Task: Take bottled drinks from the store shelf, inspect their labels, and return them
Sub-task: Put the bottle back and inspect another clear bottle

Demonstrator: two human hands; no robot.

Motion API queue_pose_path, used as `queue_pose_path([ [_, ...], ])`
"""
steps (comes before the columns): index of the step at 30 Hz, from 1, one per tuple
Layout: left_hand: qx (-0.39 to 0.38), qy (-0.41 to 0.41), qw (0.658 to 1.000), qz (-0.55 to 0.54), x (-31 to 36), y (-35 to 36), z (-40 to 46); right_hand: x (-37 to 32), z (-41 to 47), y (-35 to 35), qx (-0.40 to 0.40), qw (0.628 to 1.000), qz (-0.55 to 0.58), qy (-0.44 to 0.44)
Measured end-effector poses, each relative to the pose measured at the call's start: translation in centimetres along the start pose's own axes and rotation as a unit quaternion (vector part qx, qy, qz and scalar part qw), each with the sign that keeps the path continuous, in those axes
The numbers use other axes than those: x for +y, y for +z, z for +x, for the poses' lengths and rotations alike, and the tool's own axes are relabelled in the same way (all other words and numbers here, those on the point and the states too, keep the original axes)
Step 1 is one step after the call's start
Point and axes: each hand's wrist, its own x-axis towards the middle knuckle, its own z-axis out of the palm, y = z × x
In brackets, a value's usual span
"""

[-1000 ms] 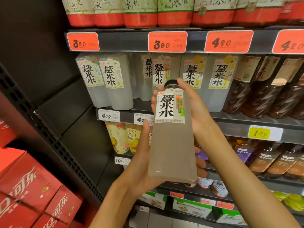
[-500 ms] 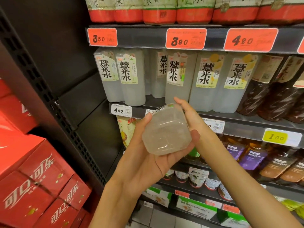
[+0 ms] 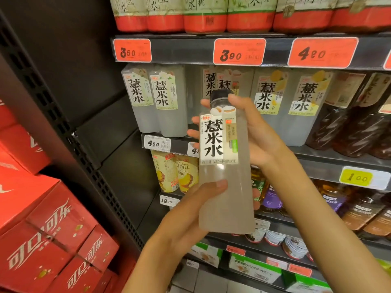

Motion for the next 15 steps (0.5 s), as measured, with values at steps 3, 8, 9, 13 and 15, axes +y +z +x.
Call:
queue_pose_path([
  [3,0.020,0.006,0.995,0.097,0.0,-0.4,0.3,-0.2,-0.6,0.2,-0.033,0.999,-0.022,-0.034],
  [8,0.037,0.046,0.970,0.236,0.6,-1.2,0.7,0.2,-1.2,0.5,-0.065,0.991,-0.042,-0.112],
  [9,0.043,0.059,0.965,0.253,0.8,-1.3,0.7,0.2,-1.3,0.6,-0.046,0.990,-0.052,-0.120],
  [13,0.087,0.122,0.933,0.328,1.5,-1.4,1.5,0.5,-1.7,0.9,0.108,0.962,-0.187,-0.169],
  [15,0.098,0.149,0.924,0.337,1.6,-1.8,2.2,0.5,-2.0,1.3,0.120,0.938,-0.258,-0.197],
])
